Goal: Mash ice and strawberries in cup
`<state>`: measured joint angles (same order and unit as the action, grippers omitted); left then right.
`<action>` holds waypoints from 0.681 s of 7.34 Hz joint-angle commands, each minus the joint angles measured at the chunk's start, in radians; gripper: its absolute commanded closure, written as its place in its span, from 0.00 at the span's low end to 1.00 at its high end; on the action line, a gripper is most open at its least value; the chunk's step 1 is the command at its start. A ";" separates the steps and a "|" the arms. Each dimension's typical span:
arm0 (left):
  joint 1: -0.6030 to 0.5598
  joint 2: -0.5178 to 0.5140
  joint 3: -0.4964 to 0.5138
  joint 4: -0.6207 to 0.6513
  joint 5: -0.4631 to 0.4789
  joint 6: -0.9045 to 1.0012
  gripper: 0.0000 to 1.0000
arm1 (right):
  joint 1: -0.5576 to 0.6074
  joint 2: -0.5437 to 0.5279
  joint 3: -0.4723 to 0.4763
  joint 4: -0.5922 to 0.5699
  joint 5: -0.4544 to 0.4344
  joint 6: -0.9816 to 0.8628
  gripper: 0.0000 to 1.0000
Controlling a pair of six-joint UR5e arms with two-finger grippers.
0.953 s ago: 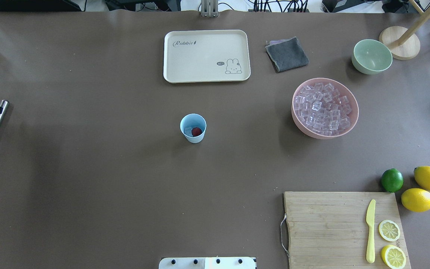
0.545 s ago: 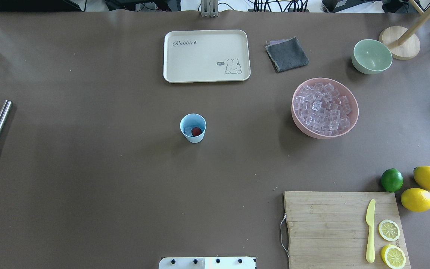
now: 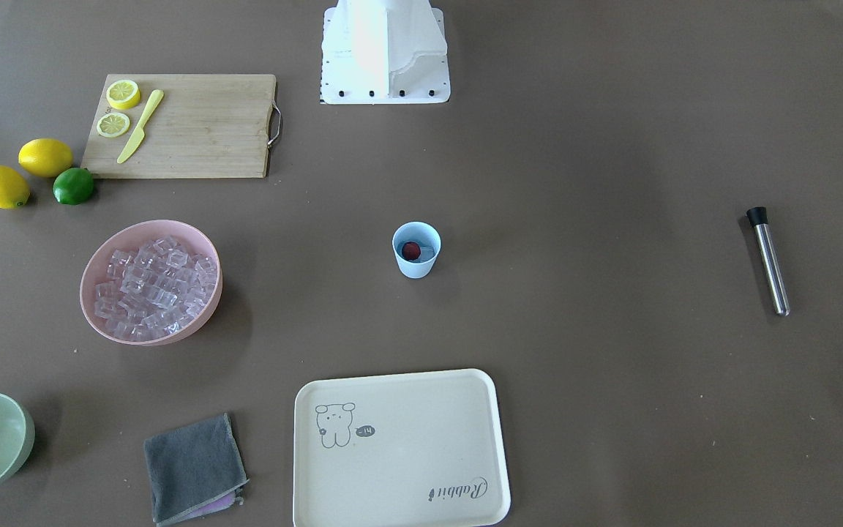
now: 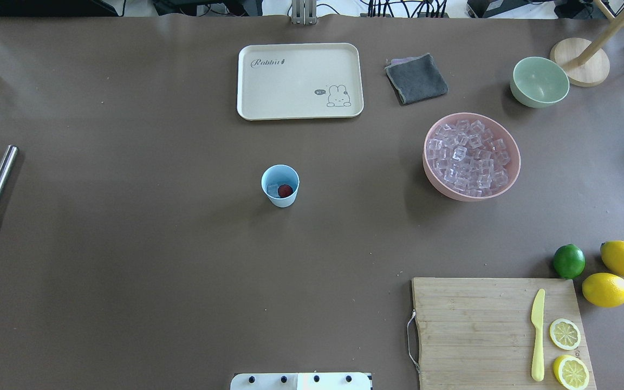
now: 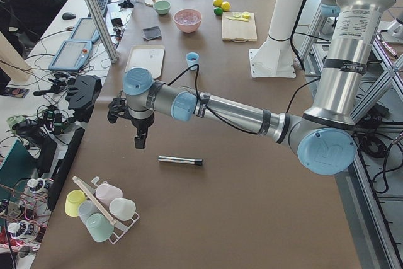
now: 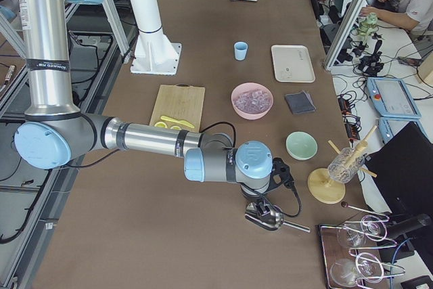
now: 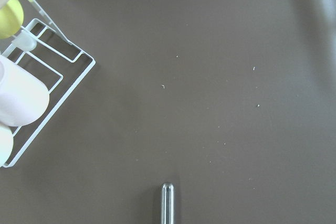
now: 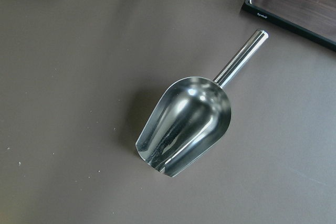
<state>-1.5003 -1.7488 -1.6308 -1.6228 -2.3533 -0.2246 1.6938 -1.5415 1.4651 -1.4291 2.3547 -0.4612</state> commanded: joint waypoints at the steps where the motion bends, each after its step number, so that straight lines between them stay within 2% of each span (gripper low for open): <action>1: 0.002 0.020 0.000 -0.006 0.025 0.025 0.01 | 0.000 0.007 -0.006 0.003 -0.009 -0.002 0.01; 2: 0.014 0.005 0.021 -0.015 0.026 0.010 0.01 | 0.000 0.042 -0.002 -0.010 0.000 0.012 0.01; 4: 0.018 0.018 0.003 -0.071 0.032 0.010 0.01 | -0.009 0.131 -0.002 -0.143 -0.035 0.010 0.01; 5: 0.018 0.026 0.009 -0.078 0.063 0.013 0.01 | -0.011 0.135 0.015 -0.143 -0.044 0.013 0.01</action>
<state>-1.4833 -1.7326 -1.6202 -1.6849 -2.3166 -0.2128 1.6865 -1.4305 1.4691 -1.5416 2.3284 -0.4500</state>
